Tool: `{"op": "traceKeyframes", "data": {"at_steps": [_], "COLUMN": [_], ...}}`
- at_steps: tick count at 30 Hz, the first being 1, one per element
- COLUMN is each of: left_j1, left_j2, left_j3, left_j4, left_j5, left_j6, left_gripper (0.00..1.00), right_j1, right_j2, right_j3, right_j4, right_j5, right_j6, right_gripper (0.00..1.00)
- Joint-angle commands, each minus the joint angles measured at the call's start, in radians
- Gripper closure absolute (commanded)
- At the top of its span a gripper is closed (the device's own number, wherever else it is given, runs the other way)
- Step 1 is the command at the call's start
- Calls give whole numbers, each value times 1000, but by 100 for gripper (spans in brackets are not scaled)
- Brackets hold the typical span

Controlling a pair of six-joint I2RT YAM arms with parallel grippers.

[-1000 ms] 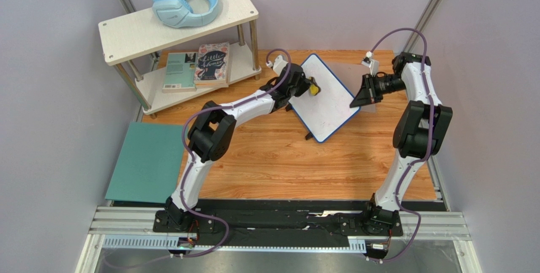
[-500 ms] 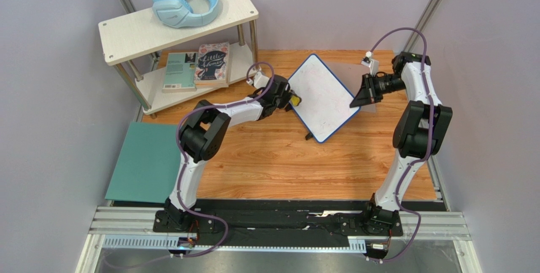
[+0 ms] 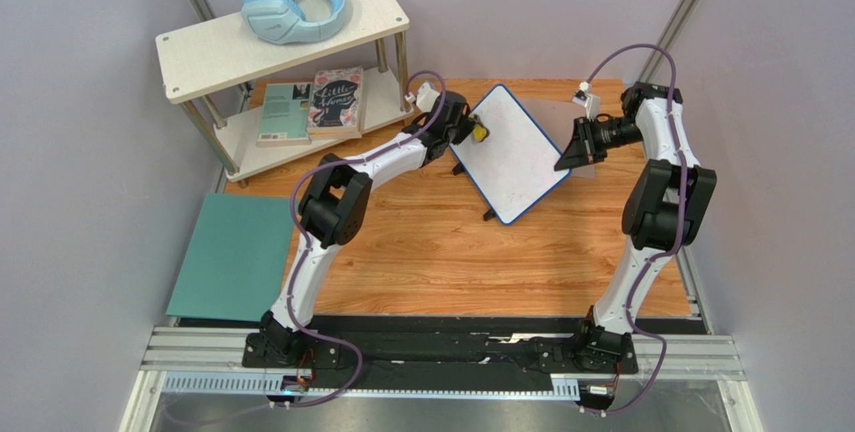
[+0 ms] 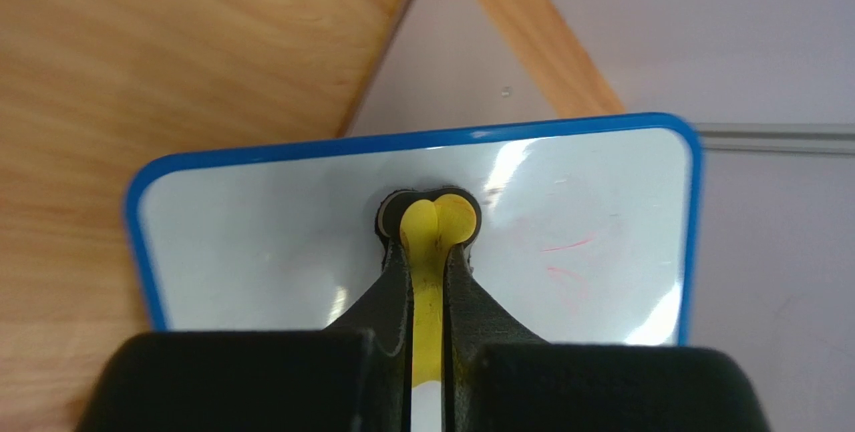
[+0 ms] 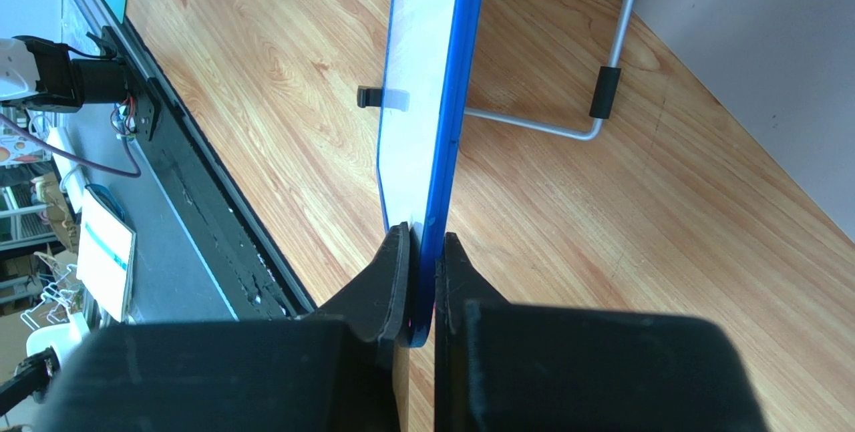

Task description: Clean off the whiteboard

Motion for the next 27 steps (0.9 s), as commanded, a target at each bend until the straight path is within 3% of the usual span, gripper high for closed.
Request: {"op": "traceKeyframes", "data": {"at_steps": [1, 6, 11, 21, 27], "left_j1": [-45, -76, -81, -21, 22], "left_j2": [88, 199, 259, 102, 23], "left_j3": [220, 448, 524, 204, 87], "left_j4": [-12, -89, -101, -147, -206], "left_j5": [75, 92, 126, 80, 42], "left_j6": [65, 82, 82, 117, 165], "left_gripper": [100, 100, 100, 100, 100], "right_j1": [39, 42, 42, 42, 43], "right_j2": [10, 19, 19, 8, -4], "right_j3": [25, 37, 36, 28, 36], "right_j4": [-103, -109, -112, -117, -112], "right_j5": [93, 90, 95, 110, 109], "right_j6": [-174, -174, -177, -186, -184], "right_gripper": [100, 100, 100, 100, 100]}}
